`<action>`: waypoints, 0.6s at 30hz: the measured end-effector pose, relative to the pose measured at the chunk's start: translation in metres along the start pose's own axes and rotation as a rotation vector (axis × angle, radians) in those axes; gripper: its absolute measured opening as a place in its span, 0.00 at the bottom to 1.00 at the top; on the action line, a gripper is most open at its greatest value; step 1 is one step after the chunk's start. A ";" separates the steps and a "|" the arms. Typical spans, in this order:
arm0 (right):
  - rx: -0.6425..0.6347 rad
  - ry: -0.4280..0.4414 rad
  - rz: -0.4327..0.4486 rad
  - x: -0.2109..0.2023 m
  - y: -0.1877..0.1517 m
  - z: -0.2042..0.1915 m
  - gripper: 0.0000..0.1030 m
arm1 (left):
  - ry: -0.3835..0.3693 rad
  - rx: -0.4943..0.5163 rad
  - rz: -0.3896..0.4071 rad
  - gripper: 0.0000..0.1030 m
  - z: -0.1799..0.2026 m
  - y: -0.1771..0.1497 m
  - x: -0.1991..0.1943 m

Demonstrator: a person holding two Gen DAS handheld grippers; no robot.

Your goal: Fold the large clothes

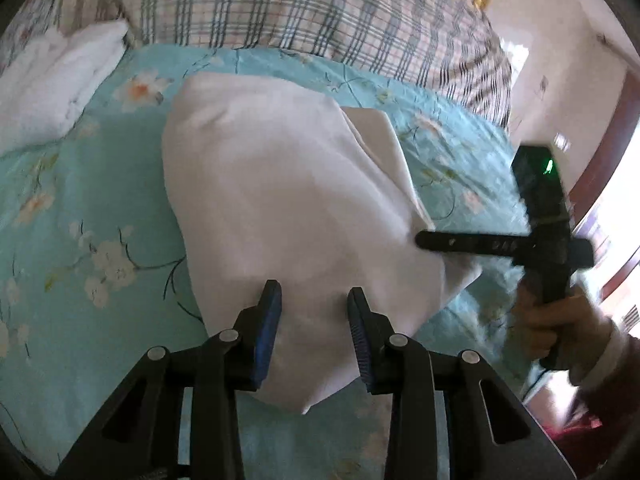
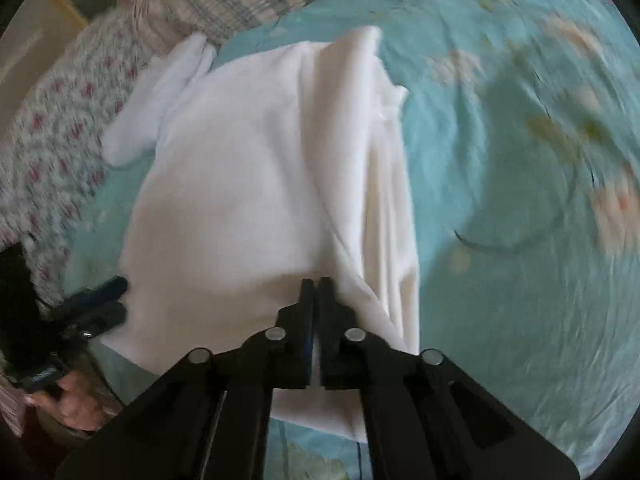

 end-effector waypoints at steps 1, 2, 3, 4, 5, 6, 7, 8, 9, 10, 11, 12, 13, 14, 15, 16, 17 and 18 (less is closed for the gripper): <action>-0.011 -0.018 0.004 -0.001 0.001 0.000 0.00 | 0.026 0.026 -0.001 0.33 0.003 0.000 0.003; -0.029 -0.041 0.007 -0.001 0.002 -0.001 0.00 | 0.040 0.039 0.000 0.32 0.004 0.000 0.005; -0.043 -0.061 0.009 -0.001 0.001 -0.002 0.00 | 0.051 0.047 0.001 0.32 0.005 0.000 0.008; -0.043 -0.070 0.011 -0.001 0.002 -0.002 0.00 | 0.058 0.051 0.002 0.32 0.005 0.000 0.009; -0.029 -0.066 0.011 -0.001 0.003 -0.001 0.00 | 0.061 0.049 0.000 0.32 0.005 0.000 0.009; -0.015 -0.061 0.009 -0.002 0.003 0.000 0.00 | 0.061 0.045 -0.004 0.32 0.003 0.003 0.010; -0.004 -0.051 0.007 -0.005 0.004 -0.002 0.00 | 0.060 0.041 -0.006 0.33 0.002 0.005 0.009; 0.000 -0.040 0.017 -0.009 0.008 -0.004 0.01 | 0.053 0.039 -0.005 0.33 0.003 0.006 0.007; 0.001 -0.038 0.042 -0.016 0.014 -0.006 0.03 | 0.049 0.039 -0.004 0.33 0.003 0.006 0.006; 0.005 -0.051 0.069 -0.023 0.020 -0.005 0.03 | 0.051 0.041 -0.005 0.33 0.003 0.005 0.007; 0.013 -0.059 0.086 -0.027 0.025 -0.004 0.03 | 0.060 0.048 -0.003 0.33 0.003 0.004 0.007; 0.028 -0.052 0.100 -0.030 0.031 -0.002 0.07 | 0.072 0.057 0.001 0.33 0.005 0.004 0.006; 0.033 -0.046 0.099 -0.029 0.035 -0.002 0.10 | 0.084 0.067 0.000 0.33 0.006 0.004 0.007; 0.038 -0.050 0.093 -0.027 0.039 0.000 0.19 | 0.096 0.077 -0.002 0.33 0.006 0.003 0.007; 0.039 -0.067 0.090 -0.024 0.041 0.001 0.28 | 0.109 0.085 -0.008 0.33 0.007 0.003 0.007; 0.040 -0.077 0.095 -0.022 0.045 0.003 0.30 | 0.115 0.085 -0.014 0.34 0.007 0.005 0.003; 0.042 -0.077 0.097 -0.020 0.047 0.003 0.32 | 0.102 0.072 -0.007 0.34 0.007 0.009 -0.003; 0.048 -0.074 0.099 -0.019 0.049 0.003 0.32 | 0.086 0.056 0.003 0.36 0.007 0.010 -0.008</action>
Point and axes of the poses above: each gripper's, at about its wrist camera, not at the fingertips, and x roughly the way its jaws point, z to its right, y to its top, the point moved 9 cm from there along x, roughly the way its jaws point, and after that the axes turned 1 degree about -y, right-handed, at the moved point
